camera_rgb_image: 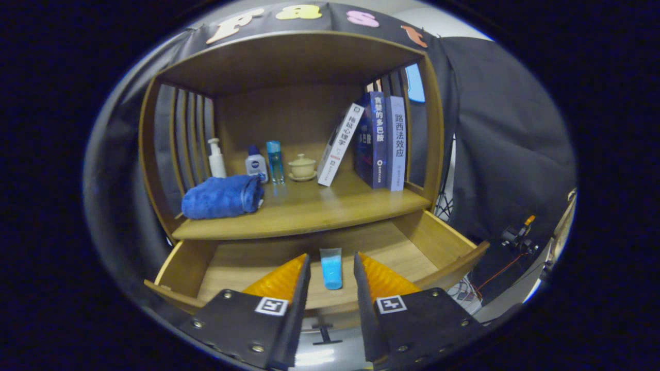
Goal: Pull open the drawer, take out the items inside it, and place them on the countertop above the cabinet.
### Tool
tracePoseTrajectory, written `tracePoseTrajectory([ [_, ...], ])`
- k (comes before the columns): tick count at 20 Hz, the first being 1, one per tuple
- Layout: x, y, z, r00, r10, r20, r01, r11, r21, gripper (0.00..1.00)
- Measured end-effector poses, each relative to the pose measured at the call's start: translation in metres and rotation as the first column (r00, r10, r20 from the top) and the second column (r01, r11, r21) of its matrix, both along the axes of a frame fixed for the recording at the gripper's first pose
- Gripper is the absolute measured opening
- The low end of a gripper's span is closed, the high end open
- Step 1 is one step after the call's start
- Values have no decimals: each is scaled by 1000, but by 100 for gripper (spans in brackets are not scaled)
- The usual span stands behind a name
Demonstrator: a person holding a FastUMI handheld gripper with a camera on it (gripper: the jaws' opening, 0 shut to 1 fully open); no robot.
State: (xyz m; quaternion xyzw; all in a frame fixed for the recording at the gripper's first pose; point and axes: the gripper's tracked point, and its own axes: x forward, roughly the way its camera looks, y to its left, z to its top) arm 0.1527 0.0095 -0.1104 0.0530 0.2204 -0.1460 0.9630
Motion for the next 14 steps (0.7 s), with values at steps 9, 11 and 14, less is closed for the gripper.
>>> tracePoseTrajectory([
  [9, 47, -8, -77, 908, -8, -419, 42, 996, 74, 74],
  [11, 55, -7, -89, 892, -2, -452, 51, 994, 97, 74],
  [14, 55, -9, -109, 845, -16, -535, 91, 989, 115, 74],
])
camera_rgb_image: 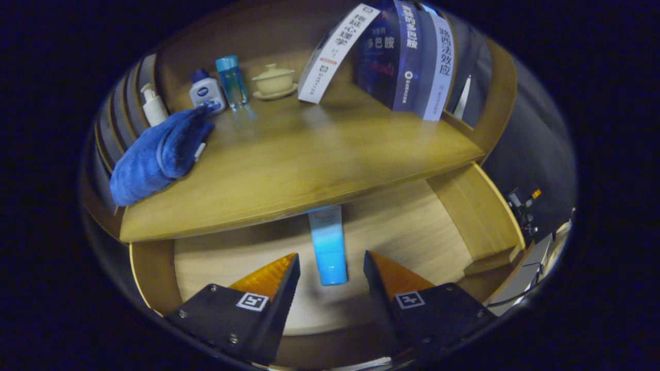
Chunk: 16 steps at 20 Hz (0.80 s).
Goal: Pull open the drawer, take out the items inside it, and place them on the countertop above the cabinet.
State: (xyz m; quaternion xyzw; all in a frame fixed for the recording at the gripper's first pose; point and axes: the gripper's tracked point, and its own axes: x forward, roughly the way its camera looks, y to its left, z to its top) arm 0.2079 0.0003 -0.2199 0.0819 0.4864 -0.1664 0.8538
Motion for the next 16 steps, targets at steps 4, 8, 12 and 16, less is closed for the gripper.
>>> tracePoseTrajectory([
  [4, -4, 2, -26, 995, -29, -101, 33, 999, 39, 74],
  [8, -2, 6, -34, 990, -56, -131, 67, 995, 80, 75],
  [12, -8, 4, -41, 981, -56, -185, 72, 994, 85, 75],
  [16, -11, 6, -44, 975, -39, -217, 61, 993, 97, 75],
])
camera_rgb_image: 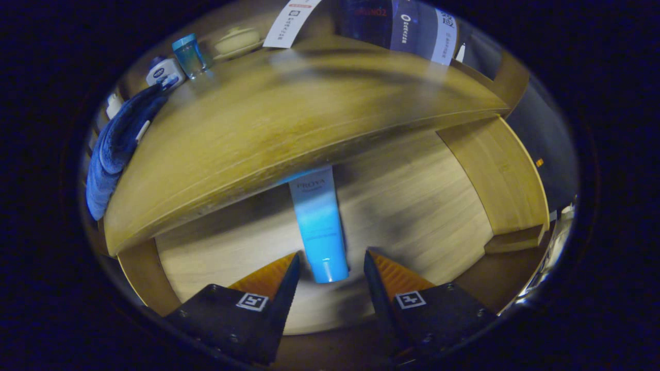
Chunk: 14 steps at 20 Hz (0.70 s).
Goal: Pull open the drawer, take out the items inside it, and place them on the countertop above the cabinet.
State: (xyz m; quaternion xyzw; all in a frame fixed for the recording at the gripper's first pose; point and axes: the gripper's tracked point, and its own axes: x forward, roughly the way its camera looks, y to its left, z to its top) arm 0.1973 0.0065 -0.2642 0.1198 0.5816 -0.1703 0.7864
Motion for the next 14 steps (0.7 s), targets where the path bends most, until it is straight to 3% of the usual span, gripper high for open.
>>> tracePoseTrajectory([
  [10, -4, 1, -3, 999, 20, -43, -21, 1000, -17, 75],
  [14, -4, -1, -5, 999, -4, -33, 3, 1000, -27, 73],
])
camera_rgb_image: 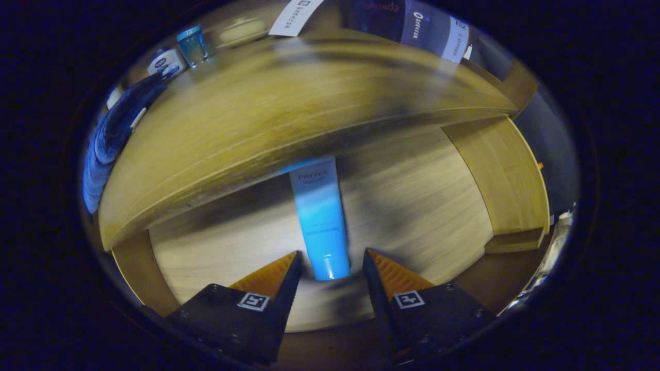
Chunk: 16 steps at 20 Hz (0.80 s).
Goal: Pull open the drawer, take out the items inside it, and place them on the countertop above the cabinet.
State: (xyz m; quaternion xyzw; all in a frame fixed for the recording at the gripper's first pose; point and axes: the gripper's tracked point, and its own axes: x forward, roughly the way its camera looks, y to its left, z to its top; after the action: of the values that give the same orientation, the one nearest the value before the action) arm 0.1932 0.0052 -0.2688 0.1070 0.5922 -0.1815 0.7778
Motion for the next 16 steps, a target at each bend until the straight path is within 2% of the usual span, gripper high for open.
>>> tracePoseTrajectory([
  [1, 4, 0, 1, 1000, -8, 24, 9, 1000, -2, 73],
  [3, 3, -2, 1, 1000, -8, 29, 8, 1000, -6, 43],
  [4, 2, -2, 1, 1000, 1, 30, -1, 1000, -4, 42],
  [6, 3, -4, 1, 999, 5, 43, -6, 1000, 4, 31],
  [10, 4, -4, 2, 998, -8, 64, 7, 1000, 12, 31],
  [16, -9, -6, 13, 998, 55, 30, -53, 995, -81, 30],
])
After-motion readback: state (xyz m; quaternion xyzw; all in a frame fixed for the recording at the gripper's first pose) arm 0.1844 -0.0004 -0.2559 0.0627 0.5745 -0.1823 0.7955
